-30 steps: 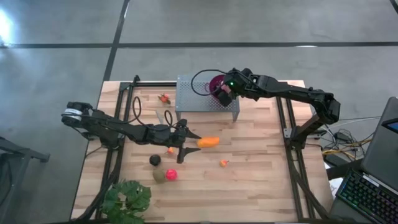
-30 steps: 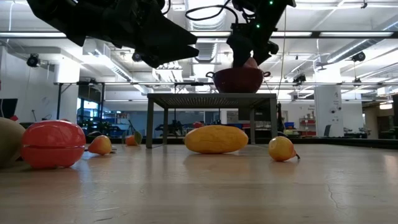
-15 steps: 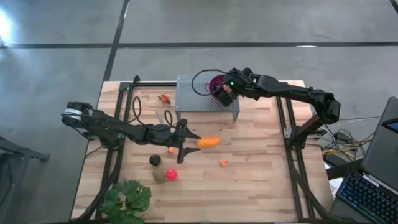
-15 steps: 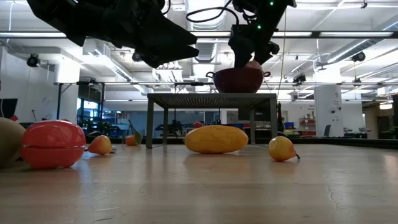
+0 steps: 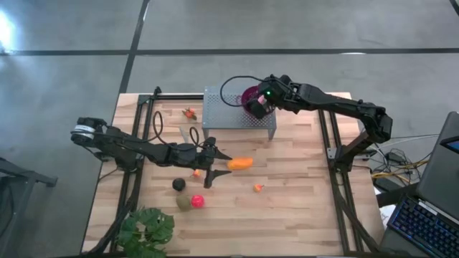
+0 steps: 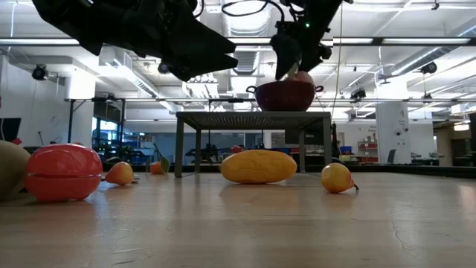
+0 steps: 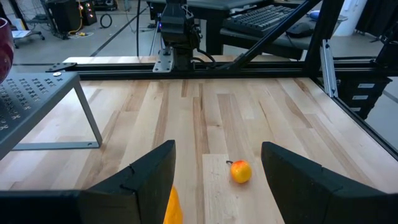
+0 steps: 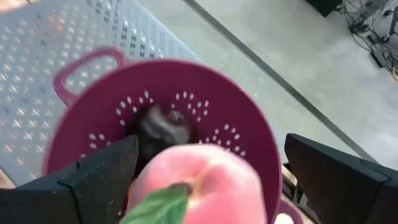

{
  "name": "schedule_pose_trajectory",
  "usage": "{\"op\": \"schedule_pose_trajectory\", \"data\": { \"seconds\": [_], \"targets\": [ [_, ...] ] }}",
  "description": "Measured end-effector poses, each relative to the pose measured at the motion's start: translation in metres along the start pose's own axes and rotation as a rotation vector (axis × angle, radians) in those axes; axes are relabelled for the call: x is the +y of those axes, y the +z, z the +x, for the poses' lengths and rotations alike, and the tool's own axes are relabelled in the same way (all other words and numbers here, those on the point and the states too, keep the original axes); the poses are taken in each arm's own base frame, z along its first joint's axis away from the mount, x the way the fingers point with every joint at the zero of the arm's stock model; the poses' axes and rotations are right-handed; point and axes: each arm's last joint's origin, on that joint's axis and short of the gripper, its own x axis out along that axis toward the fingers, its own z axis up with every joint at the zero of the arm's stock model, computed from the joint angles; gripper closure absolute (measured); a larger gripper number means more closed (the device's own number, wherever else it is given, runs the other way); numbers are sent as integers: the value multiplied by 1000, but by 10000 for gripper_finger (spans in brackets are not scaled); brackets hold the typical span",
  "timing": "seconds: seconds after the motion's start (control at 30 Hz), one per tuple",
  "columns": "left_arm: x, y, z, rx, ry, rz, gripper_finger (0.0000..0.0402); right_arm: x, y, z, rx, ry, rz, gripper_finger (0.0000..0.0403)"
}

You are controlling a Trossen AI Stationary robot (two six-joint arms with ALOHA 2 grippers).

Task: Pick & Place Fruit
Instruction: Put the pear into the purple bowl on the shelf

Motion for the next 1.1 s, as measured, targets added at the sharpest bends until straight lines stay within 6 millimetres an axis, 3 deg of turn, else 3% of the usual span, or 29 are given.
{"op": "schedule_pose_trajectory", "data": {
  "seconds": [0.33,0.63,0.83,1.1],
  "targets": [
    [0,0,0,0,0,0,158,5,21,-24,-92,42,-27,3],
    [0,0,0,2,0,0,158,32,27,-57,-175,137,-134,3],
    [0,-1,0,11,0,1,158,59,18,-90,-191,230,-255,3],
    [0,-1,0,11,0,1,158,94,-14,-135,-169,367,-371,3]
  ]
}}
